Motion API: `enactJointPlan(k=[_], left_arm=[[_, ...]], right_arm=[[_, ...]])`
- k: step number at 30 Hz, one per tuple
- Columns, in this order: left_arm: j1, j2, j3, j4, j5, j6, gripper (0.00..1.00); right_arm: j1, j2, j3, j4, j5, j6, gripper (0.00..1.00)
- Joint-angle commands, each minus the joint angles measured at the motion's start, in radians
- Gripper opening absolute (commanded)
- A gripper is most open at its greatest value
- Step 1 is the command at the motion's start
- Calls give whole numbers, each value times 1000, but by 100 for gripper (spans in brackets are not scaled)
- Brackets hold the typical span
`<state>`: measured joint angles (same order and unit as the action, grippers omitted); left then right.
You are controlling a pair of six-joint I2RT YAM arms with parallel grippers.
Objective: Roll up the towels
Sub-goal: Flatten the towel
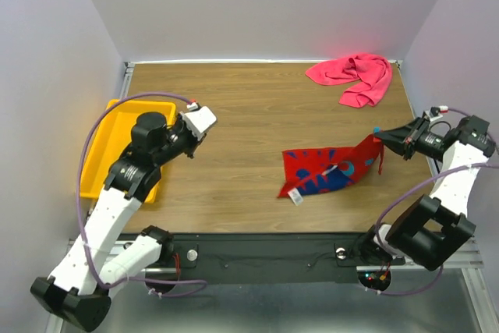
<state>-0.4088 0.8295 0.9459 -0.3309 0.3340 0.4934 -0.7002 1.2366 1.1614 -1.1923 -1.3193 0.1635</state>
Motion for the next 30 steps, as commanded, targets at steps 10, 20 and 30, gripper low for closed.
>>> enactJointPlan(k=[10,20,30], left_arm=[[-321,475,22,185,89,-47,61],[-610,738,80,279,140,-118,68],[-671,855,97,312,217,-185,70]], right_arm=[[-5,325,11,186,123,0,1],[-5,409,76,188,282,-27,1],[-5,409,66,168,261,-74,1]])
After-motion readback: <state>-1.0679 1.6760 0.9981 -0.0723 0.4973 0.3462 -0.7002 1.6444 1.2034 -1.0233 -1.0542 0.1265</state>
